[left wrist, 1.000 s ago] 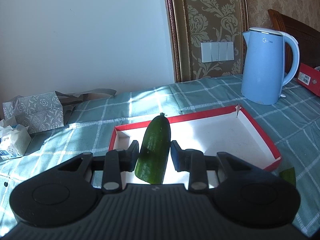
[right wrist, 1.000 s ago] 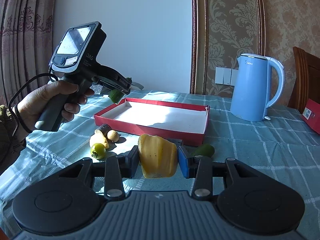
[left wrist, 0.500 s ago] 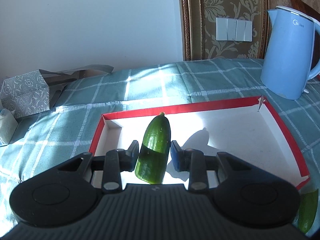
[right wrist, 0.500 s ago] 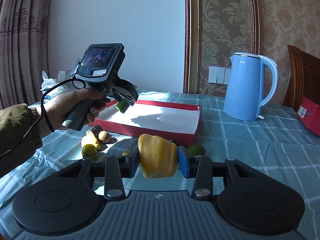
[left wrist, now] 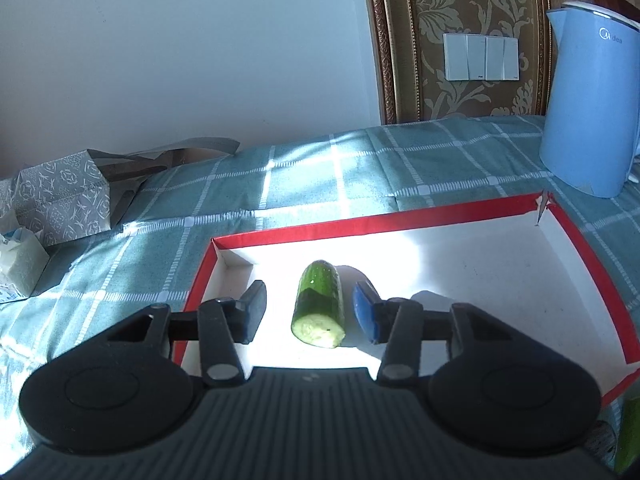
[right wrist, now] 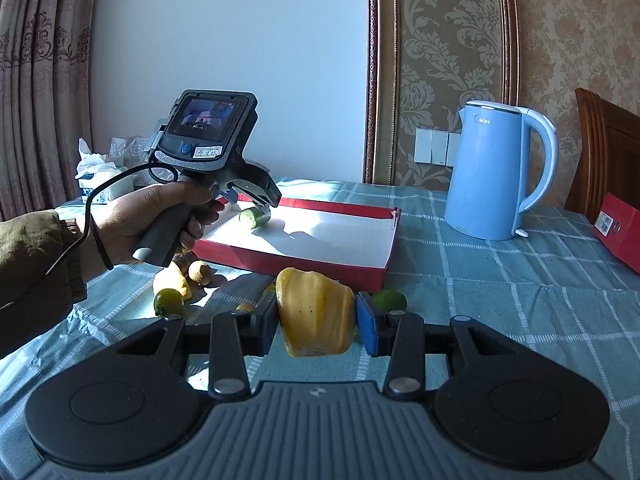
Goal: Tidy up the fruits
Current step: 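Carry the cucumber into the red tray and open the left gripper while the right carries the pepper, then lower the yellow pepper into the red tray and open the right gripper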
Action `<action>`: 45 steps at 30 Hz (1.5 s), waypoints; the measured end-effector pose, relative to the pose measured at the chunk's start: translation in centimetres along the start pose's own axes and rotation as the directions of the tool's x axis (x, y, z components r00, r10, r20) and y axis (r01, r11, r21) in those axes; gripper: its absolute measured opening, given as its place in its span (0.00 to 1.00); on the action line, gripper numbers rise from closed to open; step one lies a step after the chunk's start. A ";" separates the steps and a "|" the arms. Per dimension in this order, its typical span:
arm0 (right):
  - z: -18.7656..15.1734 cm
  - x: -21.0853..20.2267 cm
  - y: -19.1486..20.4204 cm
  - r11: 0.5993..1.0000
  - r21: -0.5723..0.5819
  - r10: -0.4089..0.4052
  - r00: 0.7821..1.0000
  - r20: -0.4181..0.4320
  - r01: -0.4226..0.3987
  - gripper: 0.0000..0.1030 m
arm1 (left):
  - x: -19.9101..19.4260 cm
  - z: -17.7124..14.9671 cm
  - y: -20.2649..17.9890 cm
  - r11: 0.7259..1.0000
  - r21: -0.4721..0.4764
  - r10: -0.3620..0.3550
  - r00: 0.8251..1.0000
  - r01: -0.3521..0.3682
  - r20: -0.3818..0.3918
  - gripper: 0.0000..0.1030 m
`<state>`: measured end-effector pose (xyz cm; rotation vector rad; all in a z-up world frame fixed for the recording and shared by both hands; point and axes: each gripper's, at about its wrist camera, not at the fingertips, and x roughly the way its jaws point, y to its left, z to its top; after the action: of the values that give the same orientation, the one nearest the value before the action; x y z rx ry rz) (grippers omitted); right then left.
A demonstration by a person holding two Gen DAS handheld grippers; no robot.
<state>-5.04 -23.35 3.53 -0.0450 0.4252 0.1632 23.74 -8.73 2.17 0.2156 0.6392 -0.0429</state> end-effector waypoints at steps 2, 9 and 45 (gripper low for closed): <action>0.3 0.4 0.2 1.000 -0.009 0.004 1.000 0.001 -0.004 0.39 | -0.7 0.2 0.2 1.000 0.007 0.017 0.999 -0.017 0.028 0.58; 2.4 3.0 0.6 0.999 -0.034 0.031 0.999 0.014 -0.030 0.39 | -4.5 -0.7 2.3 0.998 -0.009 0.063 0.990 -0.062 0.125 0.78; 9.4 28.4 -2.8 0.983 0.097 -0.124 0.947 -0.295 0.159 0.41 | -10.9 -8.2 8.1 0.981 -0.149 0.160 0.944 -0.121 0.289 0.93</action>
<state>24.75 -21.14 0.34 0.0197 0.7205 -0.0123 11.02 0.67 3.80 0.1251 0.3206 0.1027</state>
